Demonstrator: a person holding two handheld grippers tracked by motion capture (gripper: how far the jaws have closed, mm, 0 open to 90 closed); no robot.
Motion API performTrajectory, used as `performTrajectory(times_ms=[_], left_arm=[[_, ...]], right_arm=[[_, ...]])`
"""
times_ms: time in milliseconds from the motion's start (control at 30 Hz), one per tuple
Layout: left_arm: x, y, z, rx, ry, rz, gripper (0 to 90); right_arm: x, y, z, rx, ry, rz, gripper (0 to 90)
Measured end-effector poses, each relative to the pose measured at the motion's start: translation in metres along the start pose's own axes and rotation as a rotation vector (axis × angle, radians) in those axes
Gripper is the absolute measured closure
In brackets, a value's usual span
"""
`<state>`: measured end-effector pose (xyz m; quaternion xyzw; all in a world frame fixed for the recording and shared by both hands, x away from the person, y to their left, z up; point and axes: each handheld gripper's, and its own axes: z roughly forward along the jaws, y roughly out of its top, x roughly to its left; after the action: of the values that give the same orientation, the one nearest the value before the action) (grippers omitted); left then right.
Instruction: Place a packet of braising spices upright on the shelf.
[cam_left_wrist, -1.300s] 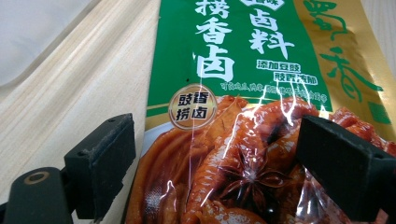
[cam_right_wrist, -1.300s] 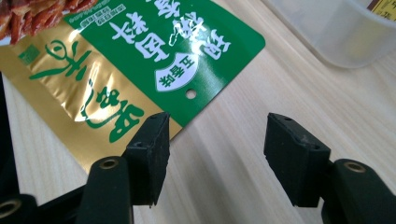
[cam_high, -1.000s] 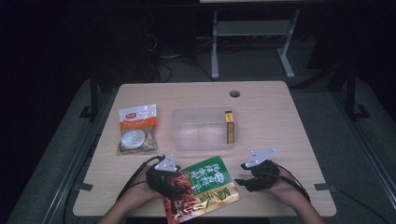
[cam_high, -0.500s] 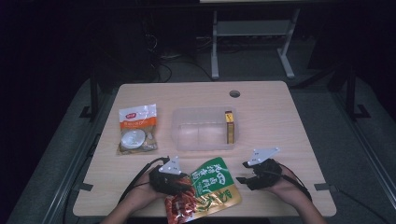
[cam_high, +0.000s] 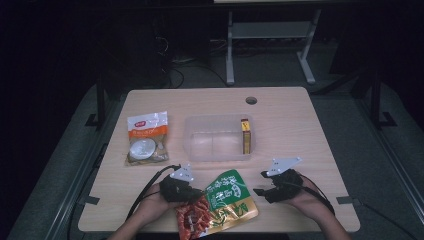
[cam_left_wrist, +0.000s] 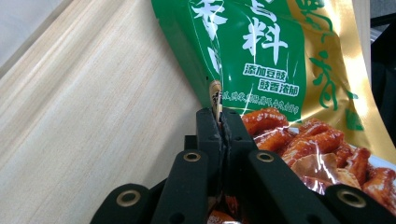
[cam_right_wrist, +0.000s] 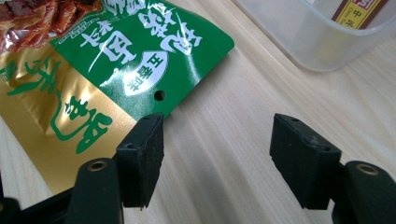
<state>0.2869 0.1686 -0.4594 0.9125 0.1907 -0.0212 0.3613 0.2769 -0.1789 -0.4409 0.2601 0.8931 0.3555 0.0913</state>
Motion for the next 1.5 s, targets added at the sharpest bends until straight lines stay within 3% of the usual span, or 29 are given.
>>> performTrajectory(times_ms=[233,367,500,700,833,900,933,967,1000,1067,1233,1333,1500], left_arm=[[0.003,-0.001,-0.009,-0.028,-0.015,-0.036,89.3],[0.008,0.000,-0.027,-0.102,0.011,-0.063,89.4],[0.009,0.001,-0.037,-0.141,0.030,-0.070,89.5],[0.010,-0.002,-0.054,-0.210,0.067,-0.088,89.6],[0.009,-0.005,-0.071,-0.300,0.101,-0.111,89.7],[0.010,-0.005,-0.075,-0.316,0.105,-0.118,89.7],[0.010,-0.006,-0.082,-0.354,0.112,-0.134,89.7],[0.010,-0.006,-0.082,-0.354,0.112,-0.134,89.7],[0.011,-0.007,-0.088,-0.395,0.111,-0.150,89.7],[0.011,-0.006,-0.092,-0.422,0.108,-0.163,89.7],[0.012,-0.006,-0.094,-0.451,0.120,-0.164,89.7],[0.011,-0.006,-0.093,-0.468,0.137,-0.168,89.7],[0.011,-0.004,-0.092,-0.497,0.154,-0.168,89.7]], right_arm=[[-0.001,0.000,-0.001,-0.024,-0.008,0.000,34.2],[0.001,0.001,-0.003,-0.054,0.003,0.003,34.2],[0.002,0.002,-0.003,-0.063,0.020,0.007,32.9],[0.001,0.003,-0.006,-0.116,0.074,0.039,30.8],[0.002,0.004,-0.008,-0.146,0.111,0.053,30.0],[0.002,0.005,-0.007,-0.152,0.123,0.056,29.5],[0.004,0.007,-0.006,-0.166,0.148,0.064,29.4],[0.004,0.007,-0.006,-0.166,0.148,0.064,29.4],[0.005,0.010,-0.004,-0.183,0.174,0.070,29.4],[0.007,0.015,-0.001,-0.199,0.187,0.066,29.7],[0.009,0.030,0.007,-0.237,0.227,0.064,31.3],[0.012,0.045,0.015,-0.287,0.284,0.070,35.4],[0.014,0.058,0.027,-0.296,0.320,0.063,42.2]])
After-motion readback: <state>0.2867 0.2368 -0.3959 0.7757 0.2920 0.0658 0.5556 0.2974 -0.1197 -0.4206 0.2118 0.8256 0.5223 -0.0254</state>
